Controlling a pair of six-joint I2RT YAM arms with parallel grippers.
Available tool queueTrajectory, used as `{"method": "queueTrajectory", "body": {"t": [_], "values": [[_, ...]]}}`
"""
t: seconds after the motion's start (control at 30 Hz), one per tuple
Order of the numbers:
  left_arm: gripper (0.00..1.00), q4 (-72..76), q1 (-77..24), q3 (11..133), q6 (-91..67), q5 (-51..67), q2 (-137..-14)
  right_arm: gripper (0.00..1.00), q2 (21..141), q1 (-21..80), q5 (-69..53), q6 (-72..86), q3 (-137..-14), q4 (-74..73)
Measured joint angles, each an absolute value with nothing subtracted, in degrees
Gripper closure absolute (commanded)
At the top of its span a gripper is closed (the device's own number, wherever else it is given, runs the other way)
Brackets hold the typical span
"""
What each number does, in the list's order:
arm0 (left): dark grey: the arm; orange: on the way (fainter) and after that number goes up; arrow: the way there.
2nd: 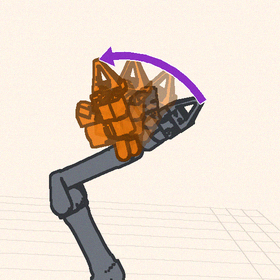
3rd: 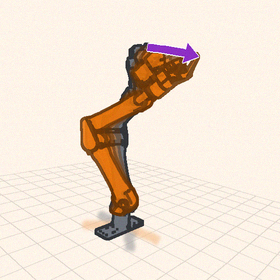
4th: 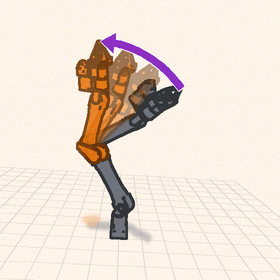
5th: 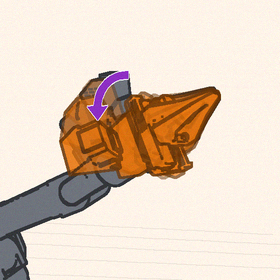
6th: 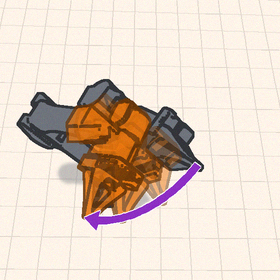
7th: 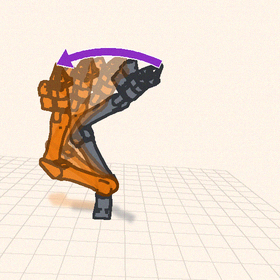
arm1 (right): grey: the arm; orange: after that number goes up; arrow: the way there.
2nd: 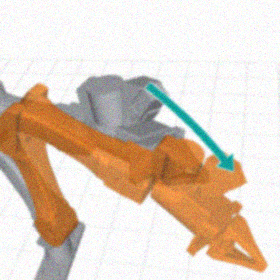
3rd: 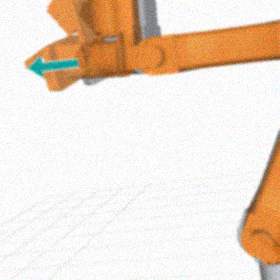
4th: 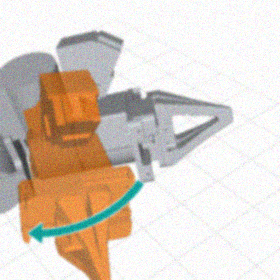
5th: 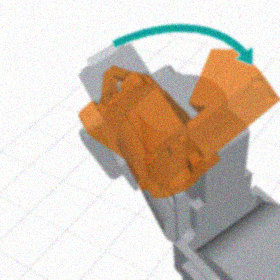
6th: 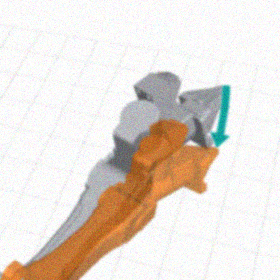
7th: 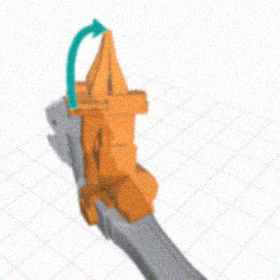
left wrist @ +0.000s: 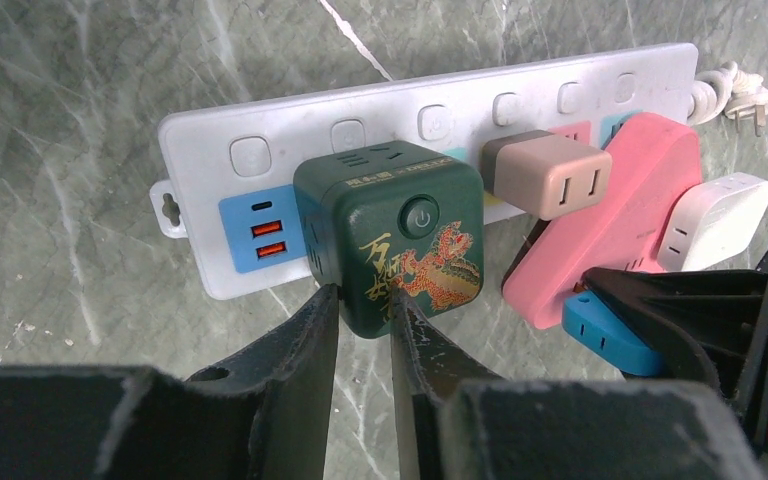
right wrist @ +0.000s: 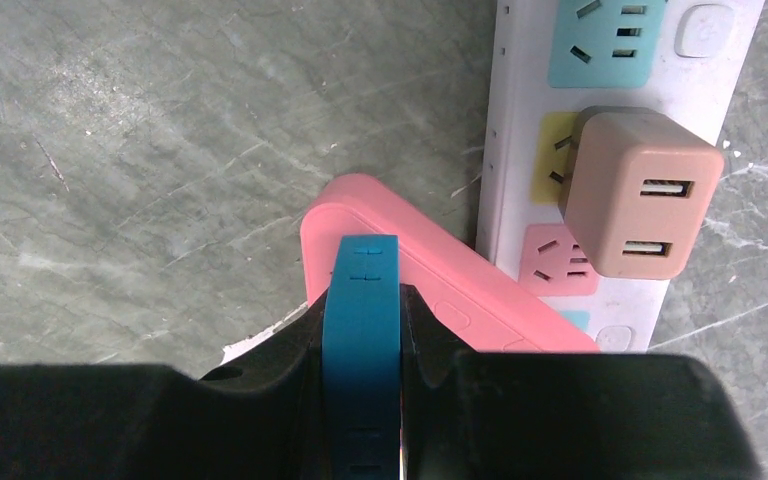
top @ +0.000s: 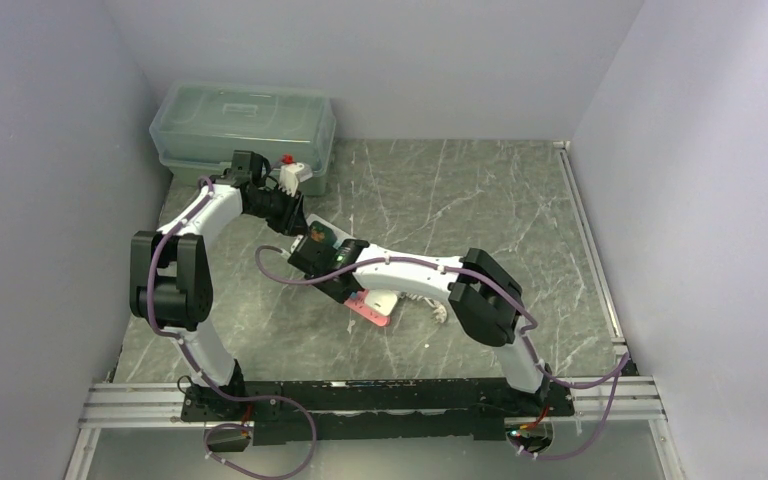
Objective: Insert the plug
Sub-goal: Insert the plug into the socket.
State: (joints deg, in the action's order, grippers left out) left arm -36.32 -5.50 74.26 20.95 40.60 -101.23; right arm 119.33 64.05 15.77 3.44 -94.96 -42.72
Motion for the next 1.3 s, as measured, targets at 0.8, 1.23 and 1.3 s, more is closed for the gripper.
{"method": "queueTrajectory", "body": {"t": [0.8, 1.23, 1.3], "values": [[0.72, -37.56, -5.58, 74.19, 21.67, 39.51, -100.6, 0.44, 117.75, 63.7, 14.35, 3.49, -94.04, -42.7], [0.73, -37.67, -5.61, 73.91, 21.78, 39.11, -100.22, 0.73, 117.75, 63.37, 14.35, 3.16, -95.83, -44.58], [0.73, -37.71, -5.58, 73.89, 21.78, 39.11, -100.22, 0.73, 117.75, 63.55, 14.39, 3.14, -95.83, -44.64]]}}
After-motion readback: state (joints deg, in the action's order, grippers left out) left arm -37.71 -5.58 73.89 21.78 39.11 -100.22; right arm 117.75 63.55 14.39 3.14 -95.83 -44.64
